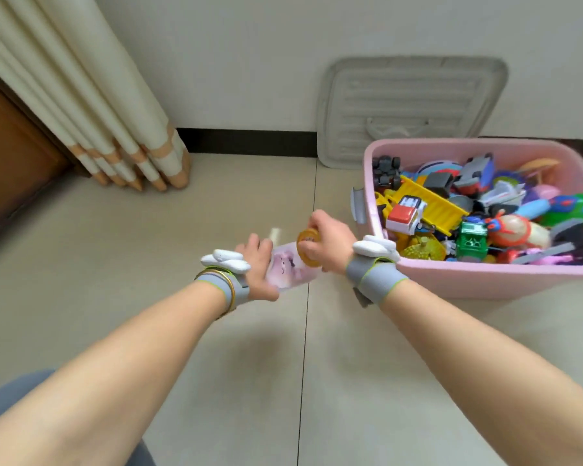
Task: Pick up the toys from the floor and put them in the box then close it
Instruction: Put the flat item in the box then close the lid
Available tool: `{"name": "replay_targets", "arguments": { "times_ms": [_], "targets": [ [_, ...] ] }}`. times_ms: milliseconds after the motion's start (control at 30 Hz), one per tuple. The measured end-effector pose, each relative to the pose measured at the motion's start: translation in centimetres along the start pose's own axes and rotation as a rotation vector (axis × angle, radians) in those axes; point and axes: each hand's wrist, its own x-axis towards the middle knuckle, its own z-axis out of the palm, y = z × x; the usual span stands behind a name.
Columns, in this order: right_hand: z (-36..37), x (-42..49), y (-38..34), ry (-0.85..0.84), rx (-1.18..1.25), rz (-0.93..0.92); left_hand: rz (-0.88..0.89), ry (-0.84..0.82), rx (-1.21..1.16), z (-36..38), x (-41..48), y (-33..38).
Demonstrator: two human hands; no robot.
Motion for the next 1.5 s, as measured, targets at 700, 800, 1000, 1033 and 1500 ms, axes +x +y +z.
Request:
{"name": "replay_targets", "arguments": {
  "times_ms": [700, 800, 1000, 1033, 1500],
  "targets": [
    [-24.3, -0.4, 19.1, 0.648, -0.026, 0.670, 0.322, 0.250, -0.094, -11.0, 10.7, 26.3],
    [-24.1, 0.2, 18.6, 0.513, 0.022, 0.616, 0.087, 0.163, 0.028, -8.4, 9.4, 25.6],
    [-21.6, -0.2, 19.8, 0.214, 0.065, 0.647, -0.268, -0.055, -0.125, -6.2, 9.0, 23.2],
    [-21.4, 0.0, 19.7, 0.200, 0.060, 0.631, -0.295, -0.081, -0.136, -6.5, 8.7, 22.9],
    [-16.2, 2.7, 14.9, 0.131, -0.183, 0.526, -0.496, -0.052, -0.219, -5.3, 9.1, 17.0]
  ]
}}
